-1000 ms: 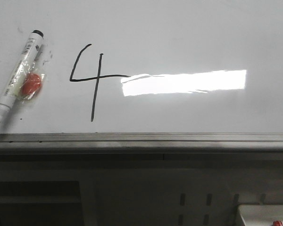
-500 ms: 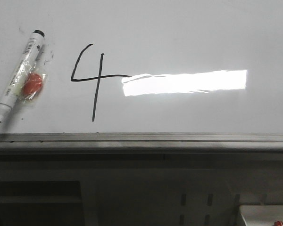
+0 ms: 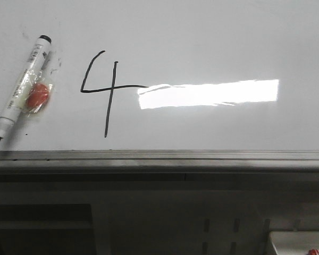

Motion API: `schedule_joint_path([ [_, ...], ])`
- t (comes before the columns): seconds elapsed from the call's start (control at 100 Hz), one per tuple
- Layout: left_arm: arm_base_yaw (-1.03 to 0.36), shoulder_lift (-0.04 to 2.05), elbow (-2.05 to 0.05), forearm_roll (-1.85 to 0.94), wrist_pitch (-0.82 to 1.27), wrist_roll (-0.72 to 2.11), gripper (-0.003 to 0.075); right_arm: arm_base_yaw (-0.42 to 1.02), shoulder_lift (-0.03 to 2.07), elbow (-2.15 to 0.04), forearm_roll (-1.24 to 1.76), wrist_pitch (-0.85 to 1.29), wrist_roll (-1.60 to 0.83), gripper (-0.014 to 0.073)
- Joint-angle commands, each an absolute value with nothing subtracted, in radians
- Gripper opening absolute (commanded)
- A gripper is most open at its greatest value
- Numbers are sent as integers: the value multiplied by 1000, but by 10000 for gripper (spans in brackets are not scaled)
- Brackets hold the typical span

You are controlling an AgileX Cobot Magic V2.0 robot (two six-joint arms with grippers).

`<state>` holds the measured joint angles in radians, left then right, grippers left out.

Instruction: Write number 4 on whiteboard

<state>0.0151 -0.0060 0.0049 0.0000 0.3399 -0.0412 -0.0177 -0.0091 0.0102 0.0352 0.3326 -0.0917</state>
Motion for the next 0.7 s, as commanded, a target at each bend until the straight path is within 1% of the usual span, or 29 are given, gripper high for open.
schedule_joint_path([
  [0.0,17,-31,38,0,294,-49,-20,-23,-26,33,41,322,-80,-64],
  [0.33,17,-31,38,0,294,-49,-20,-23,-26,33,12,318,-28,-64],
  [0.69,17,-31,38,0,294,-49,-20,-23,-26,33,12,318,-29,-64],
])
